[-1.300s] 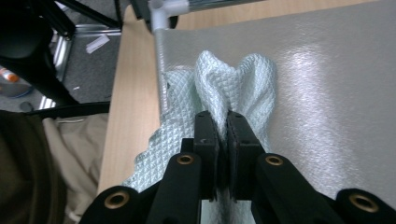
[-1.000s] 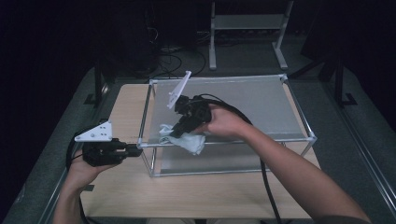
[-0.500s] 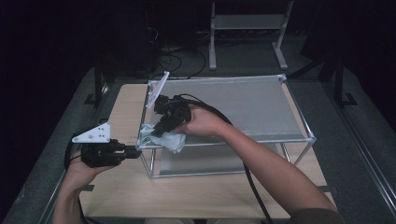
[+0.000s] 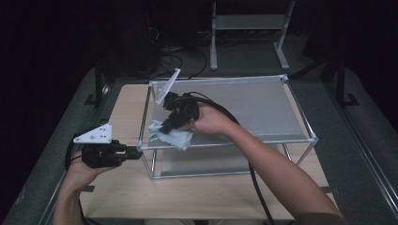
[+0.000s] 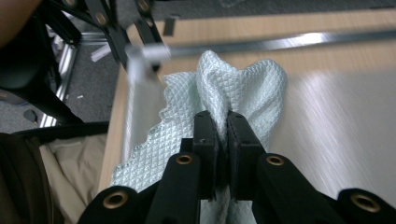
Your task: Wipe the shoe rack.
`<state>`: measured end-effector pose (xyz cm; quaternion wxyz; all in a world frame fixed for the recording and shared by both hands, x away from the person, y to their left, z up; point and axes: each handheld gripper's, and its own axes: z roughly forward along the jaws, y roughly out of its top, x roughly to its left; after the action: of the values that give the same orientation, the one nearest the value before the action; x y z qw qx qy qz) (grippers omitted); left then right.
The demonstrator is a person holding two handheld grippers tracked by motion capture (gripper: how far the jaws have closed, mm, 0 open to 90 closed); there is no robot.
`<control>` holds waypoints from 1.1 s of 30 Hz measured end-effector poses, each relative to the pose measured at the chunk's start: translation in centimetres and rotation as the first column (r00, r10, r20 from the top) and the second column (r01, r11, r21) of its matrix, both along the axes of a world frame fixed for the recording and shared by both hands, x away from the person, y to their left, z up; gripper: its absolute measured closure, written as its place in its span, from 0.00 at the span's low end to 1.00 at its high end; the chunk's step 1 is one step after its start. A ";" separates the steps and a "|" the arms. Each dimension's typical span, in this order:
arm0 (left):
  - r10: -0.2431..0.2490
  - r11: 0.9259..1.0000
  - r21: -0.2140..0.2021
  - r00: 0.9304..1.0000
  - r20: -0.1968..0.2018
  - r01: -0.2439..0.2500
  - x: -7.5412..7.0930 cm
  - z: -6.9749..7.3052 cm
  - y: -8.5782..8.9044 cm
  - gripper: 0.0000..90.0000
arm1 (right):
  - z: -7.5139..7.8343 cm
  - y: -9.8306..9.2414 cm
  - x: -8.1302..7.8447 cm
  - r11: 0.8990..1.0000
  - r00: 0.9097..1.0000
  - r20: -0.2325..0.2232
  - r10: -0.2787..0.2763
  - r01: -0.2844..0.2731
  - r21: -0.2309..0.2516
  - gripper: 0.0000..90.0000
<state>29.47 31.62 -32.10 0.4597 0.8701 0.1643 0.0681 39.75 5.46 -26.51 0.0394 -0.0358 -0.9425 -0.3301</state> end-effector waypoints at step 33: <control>-0.007 1.000 0.000 1.000 -0.012 0.007 0.3 -0.1 0.4 0.88 | -0.2 -1.4 0.1 1.000 1.000 -0.008 0.001 -0.001 0.008 0.92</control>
<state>29.74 32.03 -32.16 0.4589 0.8711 0.1638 0.0613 39.81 4.07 -26.68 0.0435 -0.0364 -0.9409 -0.3339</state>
